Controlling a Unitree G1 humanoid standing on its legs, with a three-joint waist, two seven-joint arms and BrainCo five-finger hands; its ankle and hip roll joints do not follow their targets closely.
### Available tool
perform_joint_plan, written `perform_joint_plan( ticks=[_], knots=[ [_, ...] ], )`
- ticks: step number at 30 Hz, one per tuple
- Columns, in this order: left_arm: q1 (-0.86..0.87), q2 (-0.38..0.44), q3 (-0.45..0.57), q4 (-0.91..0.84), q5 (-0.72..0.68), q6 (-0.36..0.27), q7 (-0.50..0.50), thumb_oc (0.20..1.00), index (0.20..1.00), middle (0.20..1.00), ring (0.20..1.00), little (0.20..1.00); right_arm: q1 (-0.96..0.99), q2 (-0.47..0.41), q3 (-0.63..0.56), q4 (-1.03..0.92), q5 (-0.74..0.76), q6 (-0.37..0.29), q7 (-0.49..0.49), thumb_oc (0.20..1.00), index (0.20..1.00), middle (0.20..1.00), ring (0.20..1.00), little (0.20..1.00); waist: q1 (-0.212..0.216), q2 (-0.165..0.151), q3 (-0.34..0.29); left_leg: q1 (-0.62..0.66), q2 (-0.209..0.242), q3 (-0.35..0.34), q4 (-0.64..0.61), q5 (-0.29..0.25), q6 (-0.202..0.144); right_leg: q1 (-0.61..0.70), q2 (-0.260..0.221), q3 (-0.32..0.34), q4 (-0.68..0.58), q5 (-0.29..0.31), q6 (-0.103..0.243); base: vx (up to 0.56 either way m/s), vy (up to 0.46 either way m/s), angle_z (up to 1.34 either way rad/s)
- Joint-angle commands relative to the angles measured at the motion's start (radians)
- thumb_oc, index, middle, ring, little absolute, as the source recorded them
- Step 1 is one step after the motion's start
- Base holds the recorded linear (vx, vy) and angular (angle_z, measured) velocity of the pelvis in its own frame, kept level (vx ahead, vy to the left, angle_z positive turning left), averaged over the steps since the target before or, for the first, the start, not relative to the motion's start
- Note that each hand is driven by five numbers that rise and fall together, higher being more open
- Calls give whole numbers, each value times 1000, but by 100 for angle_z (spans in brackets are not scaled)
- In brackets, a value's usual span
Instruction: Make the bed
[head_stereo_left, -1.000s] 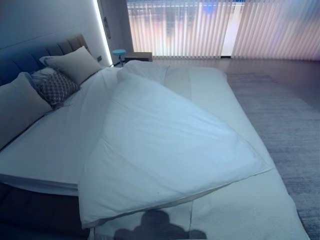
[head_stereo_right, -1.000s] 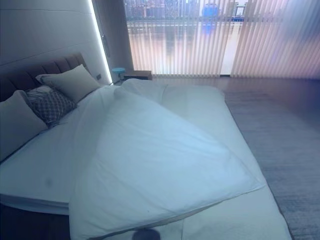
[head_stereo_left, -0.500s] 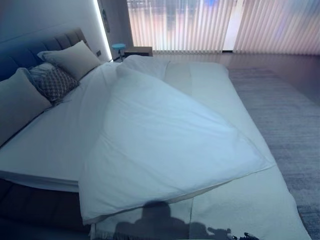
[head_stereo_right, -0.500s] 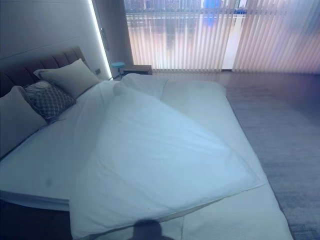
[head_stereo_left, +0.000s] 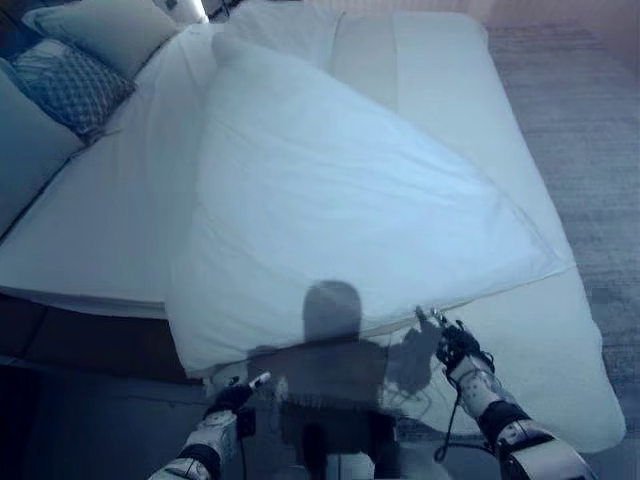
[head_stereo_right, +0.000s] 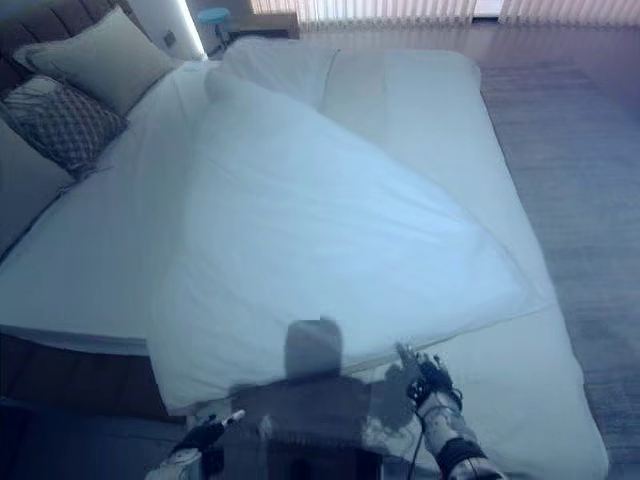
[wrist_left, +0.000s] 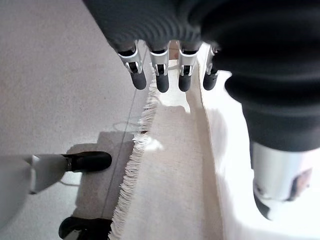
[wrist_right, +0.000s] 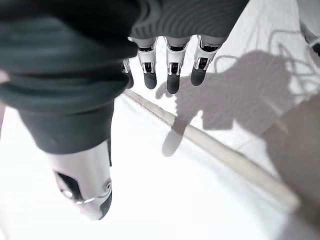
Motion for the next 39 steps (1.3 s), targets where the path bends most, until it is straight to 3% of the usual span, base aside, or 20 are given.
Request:
perform_joint_plan(
  ticks=[1,6,15,30,31,32,33,34,39],
  knots=[
    [-84,-18,-16,52,-83,-43,39,1000,1000,1000,1000,1000,-102,-1,-14,11,59,-61,-34,1000,1000,1000,1000,1000,-13,-14,22,-56,-23,-30,-19,34,-40,31,-52,-5,42,-75,133,-33,-7,-1],
    [-188,-46,-27,32,-163,-68,72,1000,1000,1000,1000,1000,-282,-41,-37,82,108,-86,-70,1000,1000,1000,1000,1000,-6,15,91,-148,-28,-41,-19,59,-36,-84,-56,6,91,-76,126,-20,-6,1],
    [-213,-71,-57,-21,-182,-68,87,1000,1000,1000,1000,1000,-431,-129,-74,94,147,-129,-130,1000,1000,1000,1000,1000,9,47,156,-253,-34,-61,-19,85,-33,-233,-56,1,196,-100,116,-10,-4,1],
    [-17,-76,-192,-257,-160,-77,68,1000,1000,1000,1000,1000,-709,-444,-40,171,41,-109,-214,1000,1000,1000,1000,1000,65,105,235,-388,-42,-112,-19,119,-43,-392,-82,-37,283,-125,116,-23,-13,11],
    [-10,-77,-210,-268,-150,-75,62,1000,1000,1000,1000,1000,-732,-471,-26,166,34,-115,-212,959,959,959,959,959,68,108,235,-397,-44,-121,-19,123,-44,-409,-86,-40,304,-134,114,9,3,13],
    [-11,-78,-210,-268,-150,-75,63,1000,1000,1000,1000,1000,-733,-472,-25,166,34,-115,-213,507,507,507,507,507,67,109,235,-399,-45,-122,-19,123,-44,-411,-87,-40,307,-135,114,11,-6,12],
    [-9,-79,-218,-269,-148,-73,63,1000,1000,1000,1000,1000,-735,-472,-16,149,24,-122,-217,235,235,235,235,235,66,109,235,-402,-47,-127,-19,124,-45,-417,-91,-44,318,-141,114,4,-14,9],
    [-12,-81,-221,-268,-145,-73,61,1000,1000,1000,1000,1000,-736,-476,-15,134,22,-127,-215,200,200,200,200,200,64,107,235,-403,-48,-130,-19,124,-46,-418,-92,-46,322,-144,114,12,-19,11],
    [-23,-89,-265,-311,-147,-73,36,1000,1000,1000,1000,1000,-741,-473,21,67,24,-157,-183,200,200,200,200,200,52,103,235,-386,-55,-148,-19,120,-48,-403,-100,-58,344,-162,112,18,-10,9]
  ],
)
